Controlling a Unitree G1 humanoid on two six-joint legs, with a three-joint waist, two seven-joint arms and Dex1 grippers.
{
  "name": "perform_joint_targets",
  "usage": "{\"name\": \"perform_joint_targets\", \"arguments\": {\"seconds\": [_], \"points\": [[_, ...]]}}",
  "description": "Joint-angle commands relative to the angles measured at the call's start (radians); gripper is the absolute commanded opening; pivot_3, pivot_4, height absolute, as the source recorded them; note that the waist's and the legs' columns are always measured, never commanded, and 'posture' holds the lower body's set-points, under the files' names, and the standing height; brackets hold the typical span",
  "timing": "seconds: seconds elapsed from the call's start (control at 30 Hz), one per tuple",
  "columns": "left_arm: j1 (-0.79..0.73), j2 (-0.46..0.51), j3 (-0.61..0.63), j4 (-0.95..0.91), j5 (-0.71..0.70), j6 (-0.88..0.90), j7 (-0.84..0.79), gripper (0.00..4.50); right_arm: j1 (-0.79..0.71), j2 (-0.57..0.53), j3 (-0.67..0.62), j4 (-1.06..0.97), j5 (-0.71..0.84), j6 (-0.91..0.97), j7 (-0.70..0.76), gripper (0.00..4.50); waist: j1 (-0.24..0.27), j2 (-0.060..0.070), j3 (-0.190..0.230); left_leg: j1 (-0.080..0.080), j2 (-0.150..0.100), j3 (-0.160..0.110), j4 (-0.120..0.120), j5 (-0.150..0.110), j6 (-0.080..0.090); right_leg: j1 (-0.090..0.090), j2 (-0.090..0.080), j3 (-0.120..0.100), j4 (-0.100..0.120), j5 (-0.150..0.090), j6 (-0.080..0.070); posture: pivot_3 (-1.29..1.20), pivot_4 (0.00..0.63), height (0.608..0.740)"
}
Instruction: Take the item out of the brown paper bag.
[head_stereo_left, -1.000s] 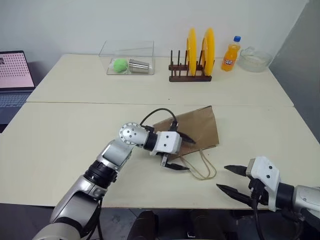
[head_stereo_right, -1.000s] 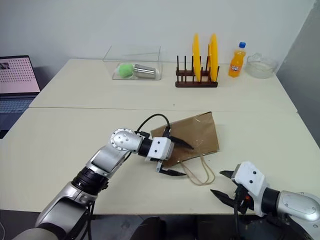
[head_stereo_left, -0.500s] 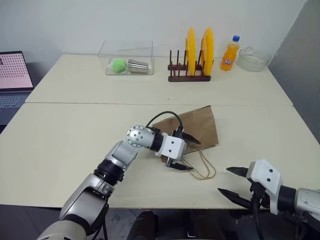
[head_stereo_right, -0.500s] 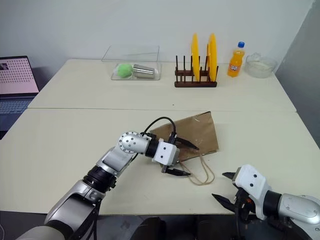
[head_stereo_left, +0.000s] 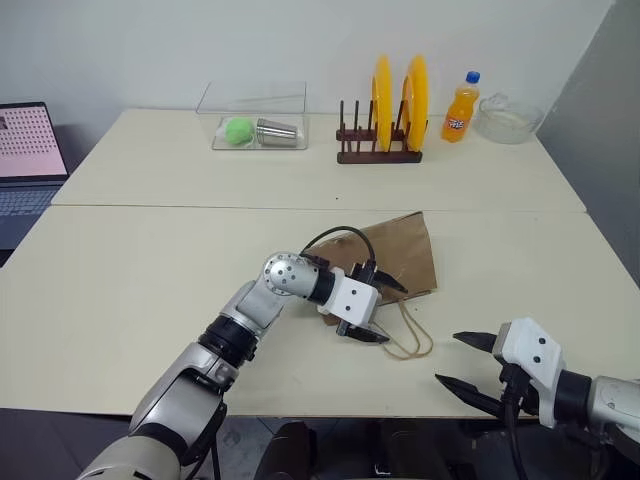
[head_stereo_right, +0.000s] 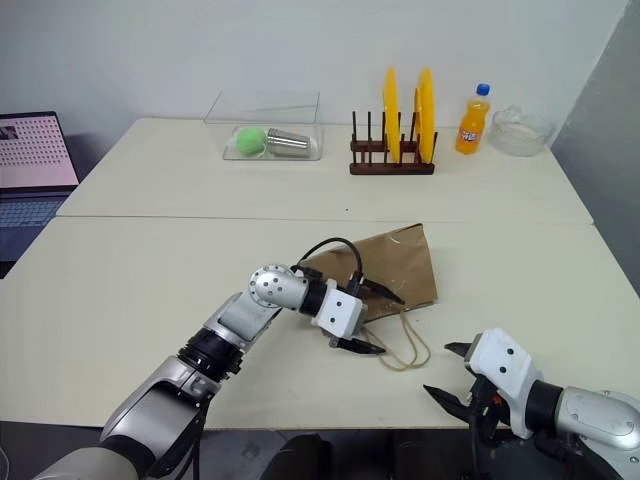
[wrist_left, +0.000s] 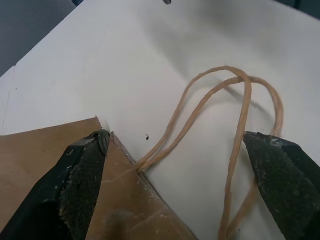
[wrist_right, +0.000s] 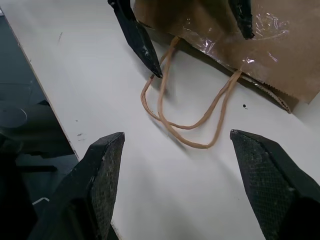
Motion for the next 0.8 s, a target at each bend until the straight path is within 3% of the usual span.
{"name": "perform_joint_targets", "arguments": {"seconds": [0.03, 0.23, 0.33, 0.73, 0.8], "points": [[-0.015, -0.007, -0.018, -0.002, 0.017, -0.056, 0.004, 4.5, -0.002, -0.011, 0.004, -0.08, -0.008, -0.019, -0.004, 3.53, 0.0, 0.0, 0.0, 0.0, 0.0, 0.0, 0.0, 0.0, 0.0, 0.0, 0.0, 0.0, 0.0, 0.0, 0.0, 0.0, 0.15, 0.74], [-0.005, -0.019, -0.054, 0.007, 0.047, -0.109, 0.008, 4.5, -0.023, -0.014, 0.014, -0.079, -0.004, -0.011, -0.012, 3.53, 0.0, 0.0, 0.0, 0.0, 0.0, 0.0, 0.0, 0.0, 0.0, 0.0, 0.0, 0.0, 0.0, 0.0, 0.0, 0.0, 0.15, 0.74], [-0.006, -0.038, -0.061, 0.015, 0.058, -0.108, 0.03, 3.96, -0.033, -0.014, 0.021, -0.082, 0.001, -0.006, -0.018, 3.56, 0.0, 0.0, 0.0, 0.0, 0.0, 0.0, 0.0, 0.0, 0.0, 0.0, 0.0, 0.0, 0.0, 0.0, 0.0, 0.0, 0.15, 0.74], [-0.011, -0.036, -0.055, 0.016, 0.091, -0.133, 0.063, 0.2, -0.064, -0.022, 0.047, -0.075, 0.001, -0.011, -0.024, 3.56, 0.001, 0.0, 0.0, 0.0, 0.0, 0.0, 0.0, 0.0, 0.0, 0.0, 0.0, 0.0, 0.0, 0.0, 0.0, 0.0, 0.15, 0.74], [-0.009, -0.03, -0.042, -0.004, 0.075, -0.115, 0.061, 0.04, -0.07, -0.027, 0.055, -0.074, -0.004, -0.017, -0.019, 3.56, 0.001, 0.0, 0.0, 0.0, 0.0, 0.0, 0.0, 0.0, 0.0, 0.0, 0.0, 0.0, 0.0, 0.0, 0.0, 0.0, 0.15, 0.74]]}}
